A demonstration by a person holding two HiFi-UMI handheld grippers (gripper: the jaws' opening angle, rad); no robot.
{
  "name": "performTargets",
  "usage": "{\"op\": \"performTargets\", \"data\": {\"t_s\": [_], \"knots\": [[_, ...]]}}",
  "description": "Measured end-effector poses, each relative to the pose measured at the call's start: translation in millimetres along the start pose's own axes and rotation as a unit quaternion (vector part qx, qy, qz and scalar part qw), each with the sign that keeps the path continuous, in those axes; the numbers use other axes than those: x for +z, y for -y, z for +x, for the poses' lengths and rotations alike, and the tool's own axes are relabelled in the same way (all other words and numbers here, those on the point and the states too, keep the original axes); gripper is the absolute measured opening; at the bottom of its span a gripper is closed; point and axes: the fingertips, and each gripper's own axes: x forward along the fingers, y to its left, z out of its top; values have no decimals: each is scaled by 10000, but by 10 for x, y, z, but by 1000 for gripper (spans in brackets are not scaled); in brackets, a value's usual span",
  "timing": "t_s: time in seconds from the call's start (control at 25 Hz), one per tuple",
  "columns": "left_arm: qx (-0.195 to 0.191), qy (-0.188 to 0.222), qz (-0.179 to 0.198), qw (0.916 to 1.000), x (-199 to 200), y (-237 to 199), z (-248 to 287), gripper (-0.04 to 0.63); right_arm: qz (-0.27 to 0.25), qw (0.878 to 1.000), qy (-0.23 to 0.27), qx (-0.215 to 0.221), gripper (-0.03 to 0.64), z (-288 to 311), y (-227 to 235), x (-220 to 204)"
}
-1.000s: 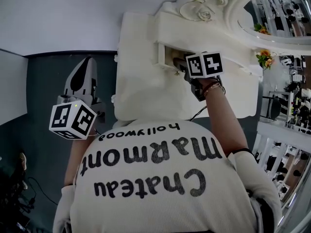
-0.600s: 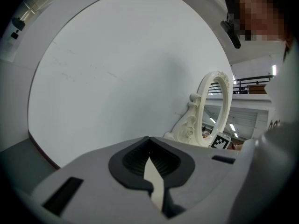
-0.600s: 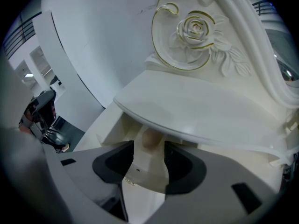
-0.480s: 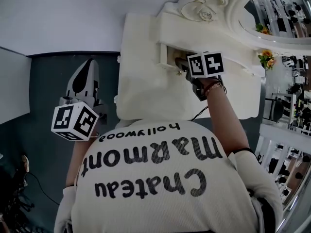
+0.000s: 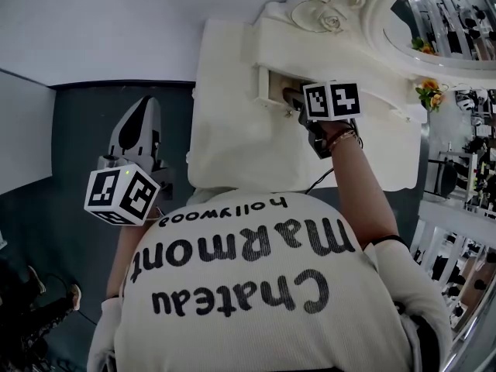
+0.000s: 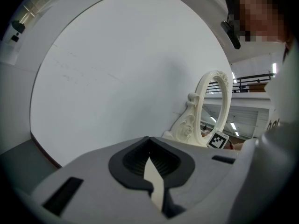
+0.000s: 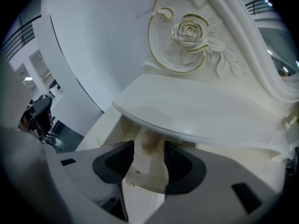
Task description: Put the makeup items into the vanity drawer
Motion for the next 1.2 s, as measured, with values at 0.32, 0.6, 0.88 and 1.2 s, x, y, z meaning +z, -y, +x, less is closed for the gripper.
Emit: {"op": "performTargets", "data": {"t_s": [0.32, 0.6, 0.88, 1.2], "knots": [[86, 64, 143, 9998, 56, 110, -153, 9, 241, 9994, 215, -108, 209, -51, 27, 14], [230, 92, 155, 9996, -26, 281, -297, 9, 334, 9983, 482, -47, 156, -83, 78, 39], [195, 121, 176, 9996, -126, 720, -372, 9, 737, 9921, 921, 418, 135, -374, 39, -125], [-251, -23, 222, 9994, -453, 1673, -258, 9, 1101, 9774, 1355, 1191, 115, -932, 122, -631]]}}
